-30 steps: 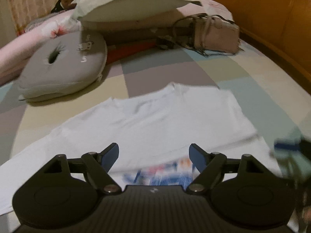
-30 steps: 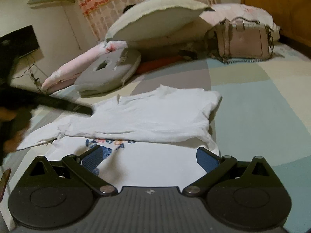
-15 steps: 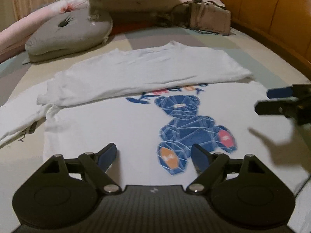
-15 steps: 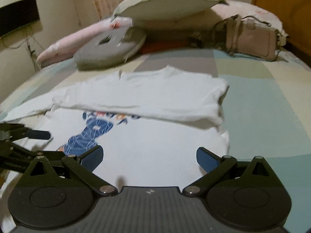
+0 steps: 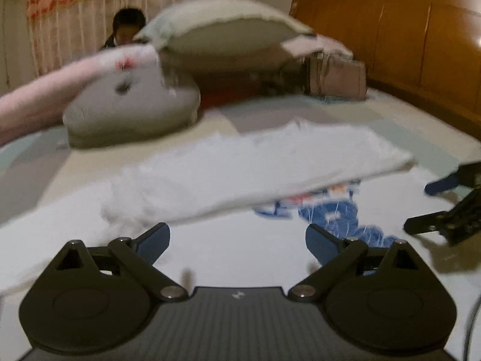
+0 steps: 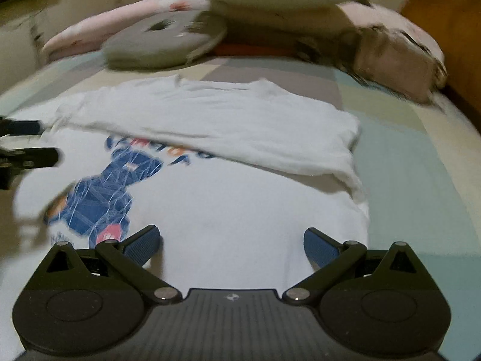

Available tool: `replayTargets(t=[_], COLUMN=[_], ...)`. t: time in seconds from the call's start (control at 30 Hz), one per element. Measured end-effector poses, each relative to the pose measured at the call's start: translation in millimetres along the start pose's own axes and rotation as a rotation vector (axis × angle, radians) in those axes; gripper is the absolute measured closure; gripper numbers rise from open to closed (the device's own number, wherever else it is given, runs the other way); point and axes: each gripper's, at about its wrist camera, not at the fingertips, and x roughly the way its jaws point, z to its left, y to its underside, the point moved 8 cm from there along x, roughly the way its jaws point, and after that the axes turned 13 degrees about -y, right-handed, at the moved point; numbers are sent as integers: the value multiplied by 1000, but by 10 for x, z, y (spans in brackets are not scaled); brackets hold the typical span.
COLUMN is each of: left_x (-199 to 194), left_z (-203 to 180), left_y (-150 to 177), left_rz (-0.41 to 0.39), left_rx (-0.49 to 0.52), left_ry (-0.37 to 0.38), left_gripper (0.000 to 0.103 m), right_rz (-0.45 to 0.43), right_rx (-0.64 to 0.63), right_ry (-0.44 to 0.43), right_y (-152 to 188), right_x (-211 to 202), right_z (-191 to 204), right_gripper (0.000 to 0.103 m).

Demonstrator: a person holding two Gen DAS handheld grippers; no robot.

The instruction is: Fold clothes

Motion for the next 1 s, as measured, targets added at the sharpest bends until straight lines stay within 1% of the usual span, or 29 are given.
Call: replayTargets(t=[0.07, 0.17, 0.23, 0.3, 0.37, 0.43, 0.53, 0.67, 0.7, 0.77, 0.8, 0.93, 1.0], left_x=[-129, -302, -370, -363, -341, -311, -311, -270, -248, -198, -178, -170, -186], left_z=[77, 159, 234, 309, 375, 423, 537, 702, 728, 770, 789, 873, 938], left_y=[-62, -131, -177, -189, -179, -128, -86, -58, -47, -24, -12, -6, -24], left_rz=[-33, -90, -116, -97, -69, -34, -42, -21, -14, 6, 16, 34, 31], left_rx=[-14, -20, -31, -48, -59, -50, -36, -99, -112, -134, -142, -163, -185], left_ry=[51, 138, 153, 152, 153, 150, 137, 129, 125, 110, 100, 63, 59], left_gripper=[5, 4, 4, 3, 3, 3, 2, 2, 2, 2, 2, 2, 2], right_rz=[-19, -43, -61, -67, -58, -33, 23, 110, 111, 58, 39, 47, 31], right_rx=[61, 103, 111, 115, 121, 91, 22, 24, 14, 5, 23, 44, 15], right_ry=[5, -23, -32, -41, -26, -6, 35, 89, 109, 123, 124, 134, 96], right_y=[-113, -488, -797, -1100, -1339, -1527, -1672, -1655, -1638, -1689, -1721, -1814, -1870], right_x=[-23, 17, 84, 223, 431, 724, 1206, 1725, 1818, 1899, 1928, 1923, 1785], right_z=[-36, 12, 60, 111, 138, 183, 208, 84, 75, 51, 16, 11, 171], right_gripper=[0, 0, 0, 0, 0, 0, 0, 0, 0, 0, 0, 0, 0])
